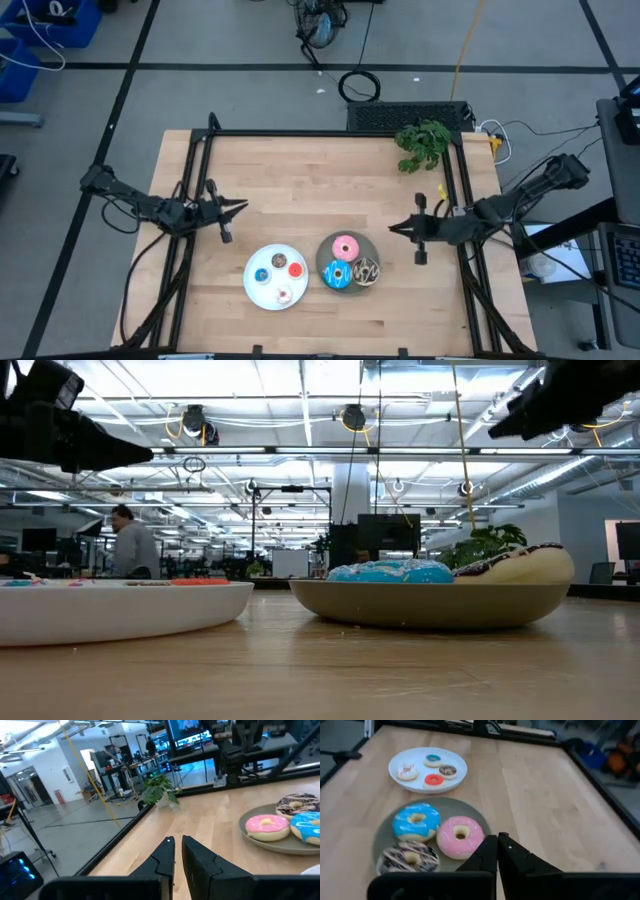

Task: Pick & Place donuts
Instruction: Return to Home Position

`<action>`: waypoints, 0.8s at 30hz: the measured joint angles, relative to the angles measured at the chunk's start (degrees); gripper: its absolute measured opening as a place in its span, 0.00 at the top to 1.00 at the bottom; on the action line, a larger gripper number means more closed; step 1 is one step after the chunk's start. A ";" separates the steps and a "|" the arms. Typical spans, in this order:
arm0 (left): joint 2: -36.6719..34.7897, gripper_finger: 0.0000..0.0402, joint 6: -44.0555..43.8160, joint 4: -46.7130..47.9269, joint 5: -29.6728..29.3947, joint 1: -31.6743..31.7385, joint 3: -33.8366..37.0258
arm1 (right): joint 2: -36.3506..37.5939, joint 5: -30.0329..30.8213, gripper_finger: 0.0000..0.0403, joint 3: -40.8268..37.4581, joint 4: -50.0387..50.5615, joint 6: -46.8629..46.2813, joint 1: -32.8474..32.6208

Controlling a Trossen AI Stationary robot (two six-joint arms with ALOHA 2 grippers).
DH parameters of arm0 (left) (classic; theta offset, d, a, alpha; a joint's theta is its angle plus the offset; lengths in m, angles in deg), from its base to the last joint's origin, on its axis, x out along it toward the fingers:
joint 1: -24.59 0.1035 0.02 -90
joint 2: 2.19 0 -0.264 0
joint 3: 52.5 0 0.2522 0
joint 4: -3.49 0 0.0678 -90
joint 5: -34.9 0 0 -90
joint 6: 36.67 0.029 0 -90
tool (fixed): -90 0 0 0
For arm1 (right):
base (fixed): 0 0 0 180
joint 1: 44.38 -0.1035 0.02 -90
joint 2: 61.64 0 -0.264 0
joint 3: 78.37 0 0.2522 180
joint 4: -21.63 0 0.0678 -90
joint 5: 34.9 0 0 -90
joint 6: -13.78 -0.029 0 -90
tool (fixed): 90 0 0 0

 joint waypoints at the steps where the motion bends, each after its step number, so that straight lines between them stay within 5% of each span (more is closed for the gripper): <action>1: -0.02 0.90 -0.05 -0.17 -0.56 0.00 0.00 | 1.64 0.13 1.00 -1.95 -1.48 1.50 0.17; 12: 0.00 0.90 2.18 5.35 1.51 -1.98 -3.89 | 26.36 0.15 1.00 -12.17 -6.50 9.27 1.29; 24: -1.97 0.90 2.77 6.43 5.05 -4.89 -4.55 | 44.68 0.33 1.00 -21.59 -10.20 13.64 1.78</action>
